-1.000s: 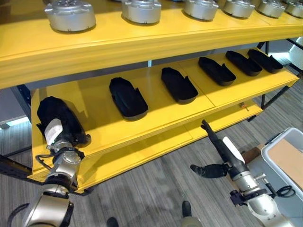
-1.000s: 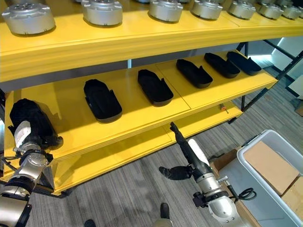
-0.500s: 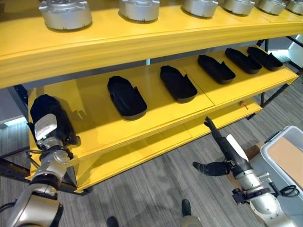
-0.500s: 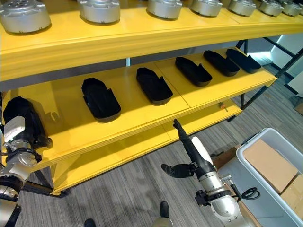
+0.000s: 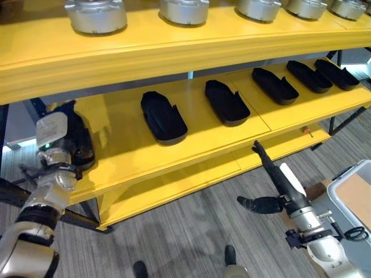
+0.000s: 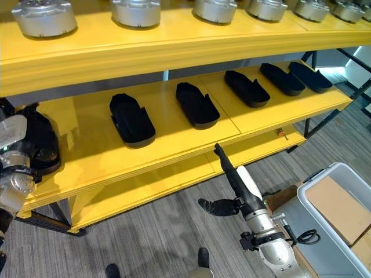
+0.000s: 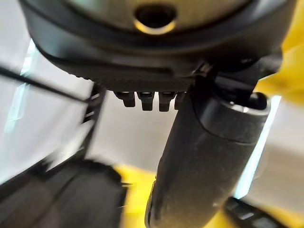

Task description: Move parts from the plastic box to the shelf.

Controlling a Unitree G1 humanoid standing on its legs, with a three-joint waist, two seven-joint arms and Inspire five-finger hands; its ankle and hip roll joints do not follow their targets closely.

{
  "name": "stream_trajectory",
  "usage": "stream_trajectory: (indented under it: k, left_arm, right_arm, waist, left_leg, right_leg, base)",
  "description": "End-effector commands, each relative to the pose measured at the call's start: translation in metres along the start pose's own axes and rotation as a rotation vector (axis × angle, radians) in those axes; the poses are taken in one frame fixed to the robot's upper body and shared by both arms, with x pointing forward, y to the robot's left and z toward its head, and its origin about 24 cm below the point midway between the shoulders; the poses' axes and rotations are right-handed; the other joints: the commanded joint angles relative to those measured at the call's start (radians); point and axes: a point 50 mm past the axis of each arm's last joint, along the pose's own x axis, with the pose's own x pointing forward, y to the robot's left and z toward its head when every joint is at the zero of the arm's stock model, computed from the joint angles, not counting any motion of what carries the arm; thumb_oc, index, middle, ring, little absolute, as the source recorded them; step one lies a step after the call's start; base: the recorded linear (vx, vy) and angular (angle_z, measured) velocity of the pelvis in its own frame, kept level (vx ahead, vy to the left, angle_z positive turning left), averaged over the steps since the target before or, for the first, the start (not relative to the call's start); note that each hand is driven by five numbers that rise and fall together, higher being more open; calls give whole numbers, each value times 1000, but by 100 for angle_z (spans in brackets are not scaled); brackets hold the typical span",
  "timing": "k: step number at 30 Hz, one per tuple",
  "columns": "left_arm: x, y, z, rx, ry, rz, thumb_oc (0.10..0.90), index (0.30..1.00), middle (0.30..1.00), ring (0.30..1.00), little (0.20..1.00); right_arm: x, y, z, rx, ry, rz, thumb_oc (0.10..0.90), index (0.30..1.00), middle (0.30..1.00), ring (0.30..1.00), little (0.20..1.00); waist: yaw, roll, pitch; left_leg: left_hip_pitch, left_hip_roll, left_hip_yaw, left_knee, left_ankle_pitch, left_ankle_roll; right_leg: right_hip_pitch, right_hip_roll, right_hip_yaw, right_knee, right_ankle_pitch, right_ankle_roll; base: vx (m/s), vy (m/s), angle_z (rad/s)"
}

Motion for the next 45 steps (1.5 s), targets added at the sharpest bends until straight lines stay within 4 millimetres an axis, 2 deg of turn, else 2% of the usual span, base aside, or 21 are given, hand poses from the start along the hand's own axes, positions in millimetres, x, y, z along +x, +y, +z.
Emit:
stream_trajectory:
  k: [1, 4, 10, 18, 23, 25, 28, 36, 43, 45]
  left_arm:
    - [21, 68, 20, -37, -145, 282, 900, 1000, 1000, 1000, 1000]
    - [11, 73, 38, -131, -233, 323, 900, 1000, 1000, 1000, 1000]
    - [-1, 65, 45, -257, -242, 324, 900, 1000, 1000, 1000, 1000]
    - [-8, 43, 28, -423, -81, 318, 900, 1000, 1000, 1000, 1000]
    - [-14, 33, 20, -464, -12, 312, 900, 1000, 1000, 1000, 1000]
    - [-22, 24, 20, -439, -5, 293, 900, 1000, 1000, 1000, 1000]
    - [-26, 23, 19, -416, -9, 290, 900, 1000, 1000, 1000, 1000]
    - [-67, 15, 29, -223, -135, 231, 900, 1000, 1000, 1000, 1000]
    - [-85, 11, 39, -94, -249, 162, 900, 1000, 1000, 1000, 1000]
    - [-93, 2, 39, -74, -261, 111, 900, 1000, 1000, 1000, 1000]
  right_arm:
    - [13, -30, 38, -35, -242, -143, 900, 1000, 1000, 1000, 1000]
    - [12, -31, 36, -42, -226, -154, 900, 1000, 1000, 1000, 1000]
    - [10, -32, 34, -51, -207, -159, 900, 1000, 1000, 1000, 1000]
    - [11, -32, 35, -66, -201, -159, 900, 1000, 1000, 1000, 1000]
    - [11, -32, 35, -78, -197, -159, 900, 1000, 1000, 1000, 1000]
    - [12, -32, 35, -83, -195, -158, 900, 1000, 1000, 1000, 1000]
    - [11, -33, 35, -88, -192, -160, 900, 1000, 1000, 1000, 1000]
    - [10, -39, 35, -111, -191, -196, 900, 1000, 1000, 1000, 1000]
    - [8, -40, 36, -118, -195, -201, 900, 1000, 1000, 1000, 1000]
    - [8, -40, 36, -121, -194, -204, 900, 1000, 1000, 1000, 1000]
  waist:
    - [-5, 11, -54]
    - [-1, 10, -58]
    - [-1, 11, -62]
    - [0, 10, -61]
    - [3, 9, -56]
    - [9, 5, -49]
    - [11, 4, -48]
    - [37, -5, -32]
    - [48, -5, -20]
    - [51, -6, -15]
  left_leg:
    - [57, -38, 24, -8, -71, 71]
    - [59, -40, 21, -8, -75, 73]
    - [63, -41, 20, -8, -78, 74]
    - [66, -40, 18, -8, -79, 77]
    - [65, -40, 16, -8, -78, 79]
    - [63, -38, 14, -8, -76, 80]
    - [62, -38, 13, -8, -76, 81]
    - [54, -38, 3, -8, -77, 86]
    - [49, -38, -3, -8, -76, 89]
    - [46, -39, -6, -8, -76, 91]
  right_leg:
    - [40, -12, -19, 59, -35, -3]
    - [44, -12, -22, 57, -37, -5]
    - [51, -11, -25, 54, -39, -8]
    - [57, -8, -25, 52, -39, -13]
    - [56, -6, -25, 56, -41, -15]
    - [54, -6, -25, 58, -43, -16]
    - [55, -5, -26, 58, -43, -17]
    - [57, -3, -34, 60, -51, -23]
    - [56, -1, -38, 61, -54, -25]
    - [55, -1, -38, 61, -54, -26]
  base:
    - [6, 0, 5]
    - [0, 0, 0]
    - [0, 0, 0]
    - [0, 0, 0]
    - [0, 0, 0]
    - [0, 0, 0]
    - [0, 0, 0]
    - [0, 0, 0]
    - [-12, -4, 5]
    - [0, 0, 0]
